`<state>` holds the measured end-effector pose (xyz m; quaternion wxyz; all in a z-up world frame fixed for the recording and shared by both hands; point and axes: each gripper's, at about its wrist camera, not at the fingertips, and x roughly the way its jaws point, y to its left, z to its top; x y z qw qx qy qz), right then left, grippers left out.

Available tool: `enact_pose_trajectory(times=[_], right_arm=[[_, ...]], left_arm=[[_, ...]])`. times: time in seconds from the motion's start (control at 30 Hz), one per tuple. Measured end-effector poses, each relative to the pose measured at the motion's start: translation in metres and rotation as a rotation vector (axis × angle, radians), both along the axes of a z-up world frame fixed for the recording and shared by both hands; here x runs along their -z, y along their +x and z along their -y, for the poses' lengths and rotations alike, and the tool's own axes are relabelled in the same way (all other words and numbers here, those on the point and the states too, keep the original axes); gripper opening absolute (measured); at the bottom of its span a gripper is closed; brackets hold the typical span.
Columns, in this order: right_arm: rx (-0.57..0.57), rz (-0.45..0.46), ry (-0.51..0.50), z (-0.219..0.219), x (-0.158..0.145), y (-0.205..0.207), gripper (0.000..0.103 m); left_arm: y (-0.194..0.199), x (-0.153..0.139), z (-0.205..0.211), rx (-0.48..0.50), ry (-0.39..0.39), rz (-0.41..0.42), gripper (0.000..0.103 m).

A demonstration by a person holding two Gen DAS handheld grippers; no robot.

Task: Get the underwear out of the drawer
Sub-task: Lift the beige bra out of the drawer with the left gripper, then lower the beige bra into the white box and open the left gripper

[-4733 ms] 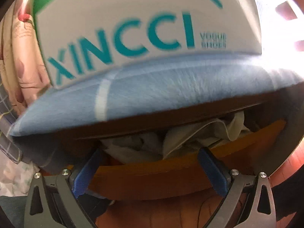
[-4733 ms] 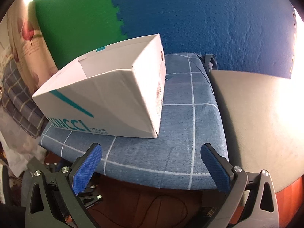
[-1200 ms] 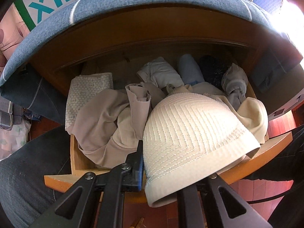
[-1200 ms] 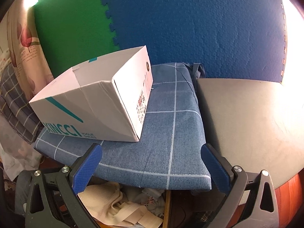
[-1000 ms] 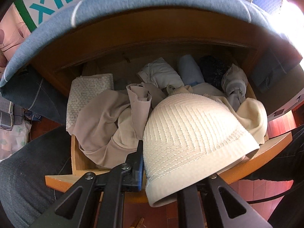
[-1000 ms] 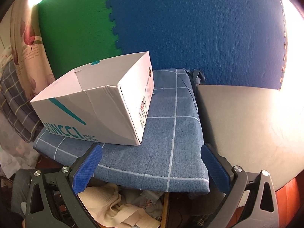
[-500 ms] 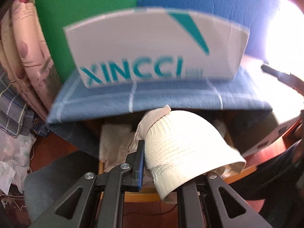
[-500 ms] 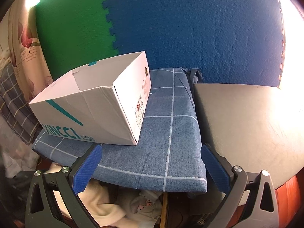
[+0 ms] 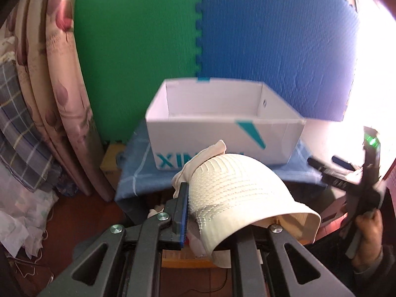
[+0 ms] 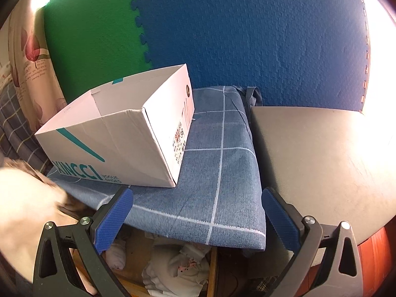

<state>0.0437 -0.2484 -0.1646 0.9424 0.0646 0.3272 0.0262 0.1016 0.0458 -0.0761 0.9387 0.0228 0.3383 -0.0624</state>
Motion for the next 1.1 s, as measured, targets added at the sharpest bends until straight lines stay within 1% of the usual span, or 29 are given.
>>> enact_pose_trajectory(times=[0.07,0.13,0.23,0.33,0.4,0.47,0.6,0.67,0.73,0.8,0.9,0.97,1.03,1.1], right_arm=[[0.000,0.002,-0.007,-0.001,0.000,-0.001,0.103],[-0.001,-0.001,-0.012,-0.002,0.001,0.000,0.103],[-0.004,-0.004,-0.013,-0.003,0.002,0.000,0.103],[-0.002,-0.005,-0.020,-0.004,0.002,0.000,0.103],[-0.004,-0.003,-0.019,-0.005,0.002,0.001,0.103],[-0.009,0.007,-0.017,-0.006,0.001,0.000,0.103],[-0.048,0.056,-0.004,-0.012,-0.007,-0.006,0.103],[-0.070,0.088,0.001,-0.016,-0.013,-0.009,0.103],[-0.083,0.100,-0.007,-0.021,-0.017,-0.011,0.103],[-0.079,0.095,-0.009,-0.024,-0.021,-0.010,0.103],[-0.047,0.058,-0.011,-0.027,-0.033,-0.003,0.103],[-0.042,0.068,-0.006,-0.030,-0.047,-0.001,0.103],[-0.035,0.089,-0.031,-0.034,-0.063,0.001,0.103],[-0.033,0.089,-0.062,-0.042,-0.082,0.007,0.103]], left_arm=[[-0.003,-0.015,-0.005,-0.004,-0.012,0.028,0.012],[-0.007,-0.036,-0.011,-0.007,-0.034,0.065,0.011],[-0.009,-0.067,-0.015,-0.008,-0.048,0.124,0.011],[-0.007,-0.106,-0.020,-0.014,-0.061,0.208,0.011],[-0.004,-0.126,-0.024,-0.016,-0.075,0.247,0.012],[0.000,-0.150,-0.027,-0.022,-0.075,0.293,0.012],[0.009,-0.182,-0.026,-0.021,-0.057,0.355,0.011],[0.017,-0.198,-0.025,-0.025,-0.042,0.373,0.012],[0.030,-0.210,-0.027,-0.027,-0.053,0.376,0.012],[0.047,-0.223,-0.028,-0.031,-0.064,0.379,0.011],[0.073,-0.245,-0.023,-0.025,-0.063,0.384,0.011],[0.085,-0.254,-0.018,-0.020,-0.052,0.393,0.011],[0.099,-0.263,-0.013,-0.016,-0.047,0.404,0.012],[0.117,-0.268,-0.008,-0.011,-0.041,0.403,0.012]])
